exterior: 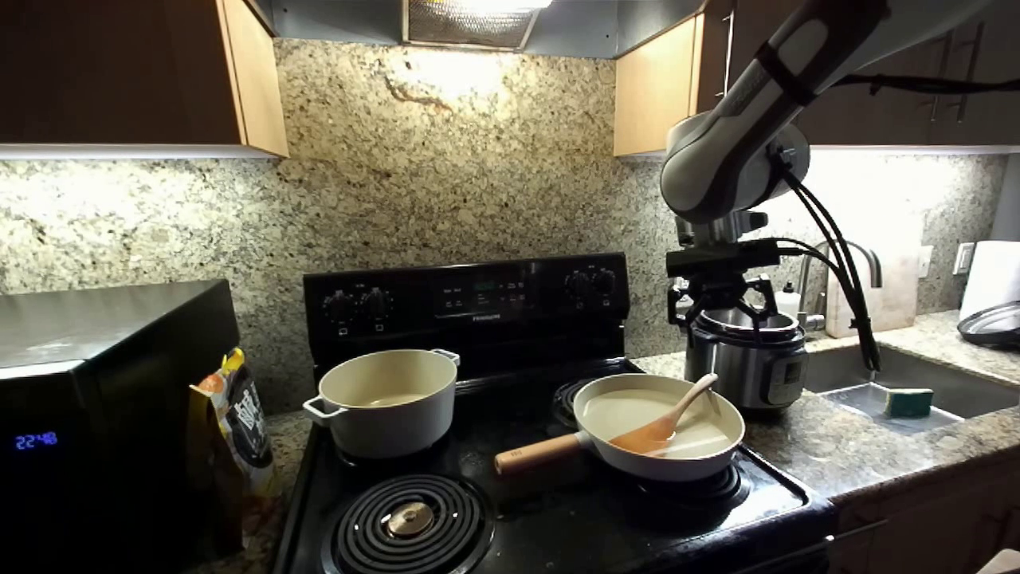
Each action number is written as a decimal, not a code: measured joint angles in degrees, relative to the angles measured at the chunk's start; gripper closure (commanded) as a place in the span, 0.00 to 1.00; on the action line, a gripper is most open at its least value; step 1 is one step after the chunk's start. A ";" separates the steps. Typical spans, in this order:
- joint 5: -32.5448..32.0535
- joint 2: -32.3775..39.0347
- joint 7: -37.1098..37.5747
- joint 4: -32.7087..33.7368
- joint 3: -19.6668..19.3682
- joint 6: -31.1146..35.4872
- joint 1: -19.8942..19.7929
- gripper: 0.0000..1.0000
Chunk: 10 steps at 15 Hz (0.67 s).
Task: Stir the pan using the wooden spatula
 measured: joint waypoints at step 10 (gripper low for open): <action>0.05 0.00 0.00 0.00 -0.04 0.00 0.84 0.00</action>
